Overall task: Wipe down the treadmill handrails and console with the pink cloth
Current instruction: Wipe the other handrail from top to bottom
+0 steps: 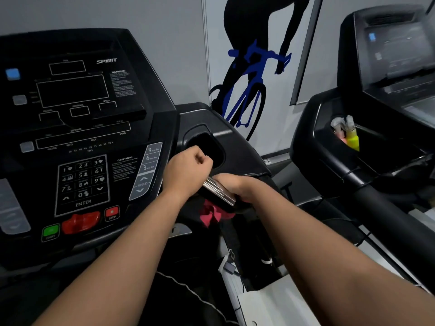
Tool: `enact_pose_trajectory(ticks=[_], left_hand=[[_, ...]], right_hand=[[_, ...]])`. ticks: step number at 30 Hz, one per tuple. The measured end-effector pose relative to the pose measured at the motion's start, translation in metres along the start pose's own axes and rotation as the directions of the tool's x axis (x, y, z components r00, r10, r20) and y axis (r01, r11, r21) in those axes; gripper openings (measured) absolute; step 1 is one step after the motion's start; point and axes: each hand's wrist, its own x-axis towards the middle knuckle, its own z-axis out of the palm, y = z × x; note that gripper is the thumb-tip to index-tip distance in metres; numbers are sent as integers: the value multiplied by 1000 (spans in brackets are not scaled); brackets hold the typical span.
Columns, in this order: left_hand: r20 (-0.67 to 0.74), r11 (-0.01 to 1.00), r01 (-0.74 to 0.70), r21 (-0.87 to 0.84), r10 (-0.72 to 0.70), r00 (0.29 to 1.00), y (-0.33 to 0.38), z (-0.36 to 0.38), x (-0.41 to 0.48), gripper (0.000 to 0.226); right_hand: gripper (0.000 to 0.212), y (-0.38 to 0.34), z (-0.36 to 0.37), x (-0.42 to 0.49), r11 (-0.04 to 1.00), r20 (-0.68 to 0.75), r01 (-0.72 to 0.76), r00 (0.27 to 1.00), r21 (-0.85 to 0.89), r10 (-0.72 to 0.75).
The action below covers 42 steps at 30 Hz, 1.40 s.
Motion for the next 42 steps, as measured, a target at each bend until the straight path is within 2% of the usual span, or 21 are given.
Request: enact_pose_trajectory(ticks=[2, 5, 7, 9, 10, 12, 14, 16, 18, 22, 25, 29, 31, 33, 35, 36, 37, 39, 40, 41, 42], left_hand=[[35, 1000, 15, -20, -14, 999, -2, -1, 3, 17], [12, 999, -23, -33, 23, 1000, -2, -1, 5, 14], [-5, 998, -21, -53, 21, 1000, -2, -1, 4, 17], [-4, 996, -7, -87, 7, 1000, -1, -2, 3, 18], [3, 994, -3, -111, 4, 1000, -2, -2, 3, 18], [22, 986, 1, -164, 2, 1000, -3, -3, 3, 19], [39, 980, 10, -197, -2, 999, -3, -4, 2, 23], [53, 978, 17, -207, -6, 999, -3, -4, 3, 28], [71, 977, 15, -213, 0, 997, -4, -4, 4, 34], [97, 961, 29, -274, -2, 995, -6, -5, 4, 34], [115, 941, 53, -334, -15, 993, -7, -4, 6, 35], [125, 937, 73, -343, -32, 992, -8, -3, 8, 37], [128, 943, 89, -320, -50, 991, -10, -2, 9, 33], [131, 950, 97, -296, -60, 990, -9, -2, 9, 31], [128, 964, 101, -247, -71, 989, -7, -3, 6, 29], [119, 971, 103, -217, -78, 990, -6, -4, 5, 28], [111, 976, 102, -193, -82, 990, -4, -5, 3, 27], [106, 981, 97, -168, -80, 991, -2, -7, 0, 27], [106, 982, 96, -163, -79, 991, -2, -7, -1, 28], [104, 982, 94, -162, -78, 992, -2, -7, -2, 28], [97, 982, 92, -164, -77, 992, -2, -7, -3, 28]], right_hand=[[40, -13, 4, 1, 997, 27, 18, 999, 72, -20], [33, -38, 14, 2, 962, -133, 190, 977, 197, -166], [32, -50, 20, -1, 928, -189, 261, 958, 267, -215], [30, -52, 26, 7, 933, -268, 312, 928, 180, -259], [29, -51, 30, 9, 946, -334, 313, 903, 78, -271], [28, -43, 35, 7, 953, -478, 252, 824, -171, -304], [32, -29, 44, -4, 923, -592, 285, 709, -257, -384], [42, -8, 52, -11, 837, -636, 335, 544, -434, -547], [54, 17, 52, -10, 808, -657, 321, 471, -494, -589], [60, 59, 43, -5, 886, -767, 334, 457, -322, -451], [58, 61, 43, -1, 922, -801, 322, 484, -213, -354], [43, 37, 45, 0, 991, -816, 106, 562, -87, -132], [35, 27, 50, -7, 989, -814, 27, 564, -148, -138], [33, 27, 63, -17, 963, -807, 57, 535, -262, -251], [43, 39, 69, -25, 927, -773, 126, 519, -352, -364], [46, 45, 63, -25, 918, -751, 110, 542, -381, -377], [45, 51, 51, -23, 923, -733, 51, 591, -382, -336], [37, 55, 21, -23, 934, -692, -114, 703, -338, -165], [36, 53, 9, -25, 922, -676, -177, 728, -344, -113], [35, 47, -1, -27, 904, -679, -207, 725, -373, -115], [35, 37, -7, -28, 887, -701, -196, 691, -417, -177]])
